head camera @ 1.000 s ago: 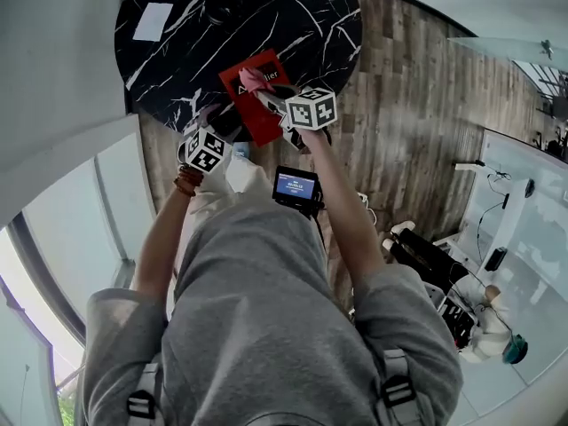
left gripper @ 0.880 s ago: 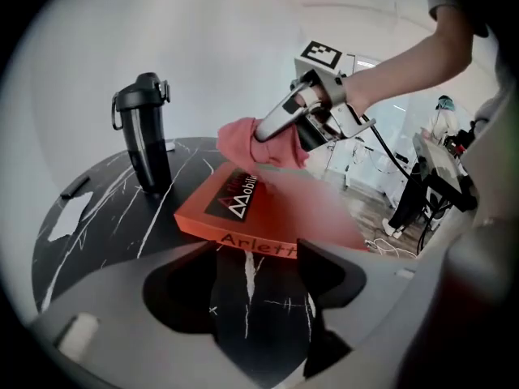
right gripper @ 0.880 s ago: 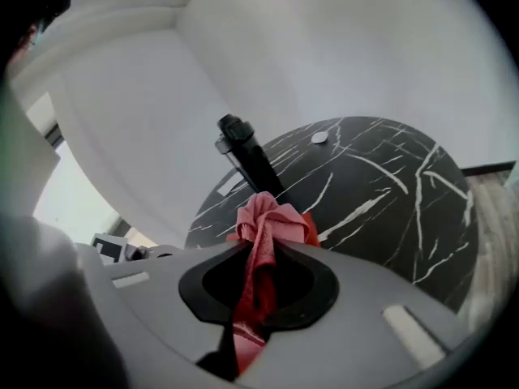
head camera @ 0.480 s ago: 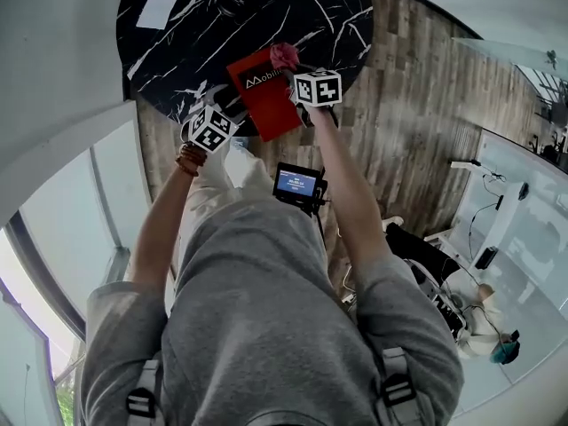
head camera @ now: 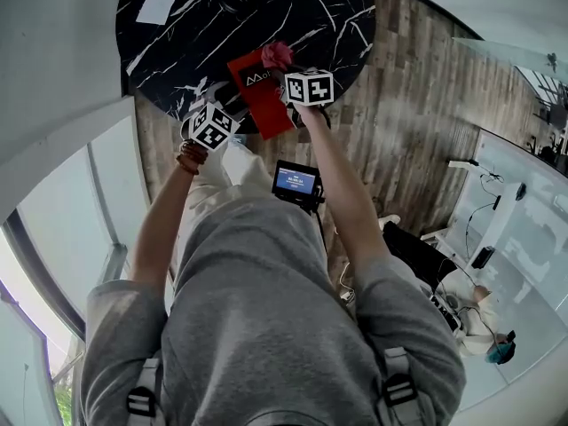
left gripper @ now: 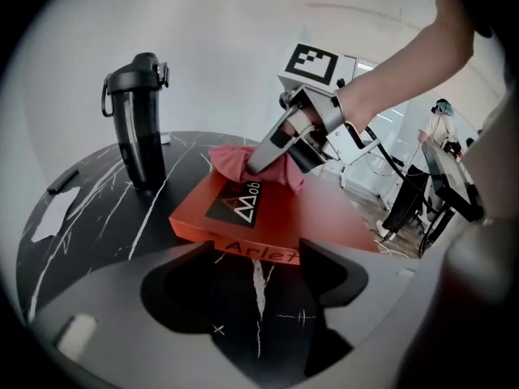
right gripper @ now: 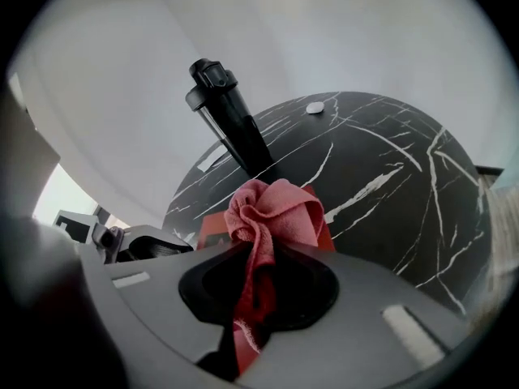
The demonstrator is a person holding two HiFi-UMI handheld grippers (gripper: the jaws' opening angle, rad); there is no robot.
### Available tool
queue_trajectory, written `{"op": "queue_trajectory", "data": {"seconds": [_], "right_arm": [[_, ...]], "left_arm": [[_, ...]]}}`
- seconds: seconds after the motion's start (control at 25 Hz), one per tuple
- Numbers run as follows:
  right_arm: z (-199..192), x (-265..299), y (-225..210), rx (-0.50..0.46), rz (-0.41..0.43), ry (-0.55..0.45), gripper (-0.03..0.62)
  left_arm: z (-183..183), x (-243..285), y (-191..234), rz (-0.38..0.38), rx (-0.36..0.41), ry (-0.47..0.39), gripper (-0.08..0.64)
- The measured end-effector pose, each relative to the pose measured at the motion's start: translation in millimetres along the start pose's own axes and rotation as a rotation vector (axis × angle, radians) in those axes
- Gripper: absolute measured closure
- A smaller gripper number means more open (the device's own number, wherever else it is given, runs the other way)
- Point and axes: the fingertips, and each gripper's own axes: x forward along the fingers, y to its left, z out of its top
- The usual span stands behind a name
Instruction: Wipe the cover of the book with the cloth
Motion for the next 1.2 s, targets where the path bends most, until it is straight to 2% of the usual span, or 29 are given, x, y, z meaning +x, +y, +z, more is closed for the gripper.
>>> {"op": "queue_trajectory", "data": {"seconds": [0.2,0.8,1.2], "right_arm": [[-6,7,18,0.038,0.074,0.013,0.534],[-15,23,66,-0.003,0.137,0.03,0.534],[-22,29,81,-0.034,0.159,0.061,0.535]], "left_arm": [[0,-1,-1,0.005,-0.004,0.001,0.249],[1,-2,-1,0.023,0.001,-0.006,0.268],[0,-2,-4,0.034,0.0,-0.001,0.281]]}}
